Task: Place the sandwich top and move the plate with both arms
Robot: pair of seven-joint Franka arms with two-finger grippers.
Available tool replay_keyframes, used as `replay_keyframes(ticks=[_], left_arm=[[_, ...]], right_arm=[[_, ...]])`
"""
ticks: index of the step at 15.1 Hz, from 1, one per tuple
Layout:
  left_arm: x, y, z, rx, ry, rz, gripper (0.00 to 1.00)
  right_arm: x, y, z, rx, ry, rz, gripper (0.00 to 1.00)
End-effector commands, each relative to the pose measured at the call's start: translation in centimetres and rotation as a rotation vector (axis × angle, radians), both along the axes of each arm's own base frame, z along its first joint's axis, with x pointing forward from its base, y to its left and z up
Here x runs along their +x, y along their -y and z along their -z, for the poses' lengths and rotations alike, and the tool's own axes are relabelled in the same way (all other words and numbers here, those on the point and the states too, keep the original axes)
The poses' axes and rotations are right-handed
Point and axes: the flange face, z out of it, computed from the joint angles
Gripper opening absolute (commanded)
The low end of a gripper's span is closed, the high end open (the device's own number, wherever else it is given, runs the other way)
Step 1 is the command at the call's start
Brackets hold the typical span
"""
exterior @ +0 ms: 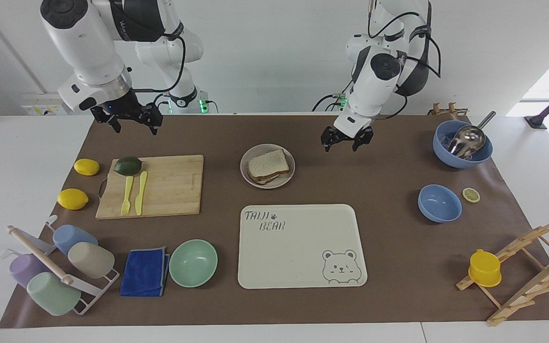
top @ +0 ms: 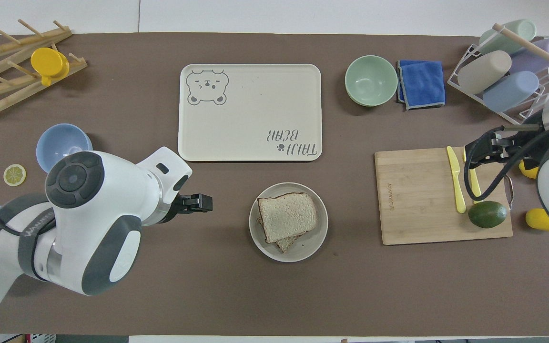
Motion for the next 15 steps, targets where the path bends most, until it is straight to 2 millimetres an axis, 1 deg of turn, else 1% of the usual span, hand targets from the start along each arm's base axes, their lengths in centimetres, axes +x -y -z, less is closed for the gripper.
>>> replay_keyframes(ticks=[1, 2, 3, 4, 5, 6, 7, 9, 10, 11, 13, 15], left_arm=[[-2.4, 2.1, 3.8, -0.026, 0.024, 0.027, 1.0], [-3.0, 3.5, 4.9, -0.026, 0.027, 0.044, 1.0], [-3.2, 4.0, 5.8, -0.041, 0.03, 0.034, 1.0], [-3.6, 3.8, 6.6, -0.07, 0.021, 0.0, 1.0], [-4.0, 3.7, 7.1, -0.094, 0.017, -0.029, 1.0], [-4.9, 4.6, 7.6, -0.106, 0.028, -0.019, 1.0], [-5.5, 5.0, 8.0, -0.112, 0.041, -0.012, 1.0], [-6.4, 6.3, 9.1, -0.138, 0.048, -0.021, 0.99], [-6.8, 7.0, 10.0, -0.146, 0.041, -0.027, 0.97], [-6.8, 7.2, 10.4, -0.147, 0.043, -0.03, 0.93], [-6.9, 7.3, 10.8, -0.145, 0.038, -0.03, 0.89], [-7.2, 7.8, 11.7, -0.155, 0.016, -0.051, 0.82]], right_arm=[[-1.6, 0.6, -0.6, 0.019, -0.001, -0.021, 1.0], [-1.3, 1.0, -0.5, 0.02, 0.005, -0.02, 1.0], [-0.9, 1.5, -0.3, 0.024, 0.008, -0.044, 1.0], [-0.6, 1.6, 0.2, 0.025, -0.013, -0.068, 1.0], [-0.7, 1.7, 0.2, 0.029, -0.018, -0.071, 1.0], [-0.9, 2.4, 0.3, 0.034, -0.024, -0.06, 1.0], [-1.0, 2.9, 0.4, 0.034, -0.028, -0.05, 1.0], [-1.0, 2.9, 0.3, 0.043, -0.028, -0.048, 1.0], [-1.0, 2.9, 0.3, 0.042, -0.023, -0.04, 1.0], [-0.9, 2.9, 0.2, 0.04, -0.022, -0.04, 1.0], [-0.9, 3.4, 0.3, 0.044, -0.02, -0.04, 1.0], [-0.4, 3.1, 0.0, 0.04, -0.008, -0.046, 1.0]])
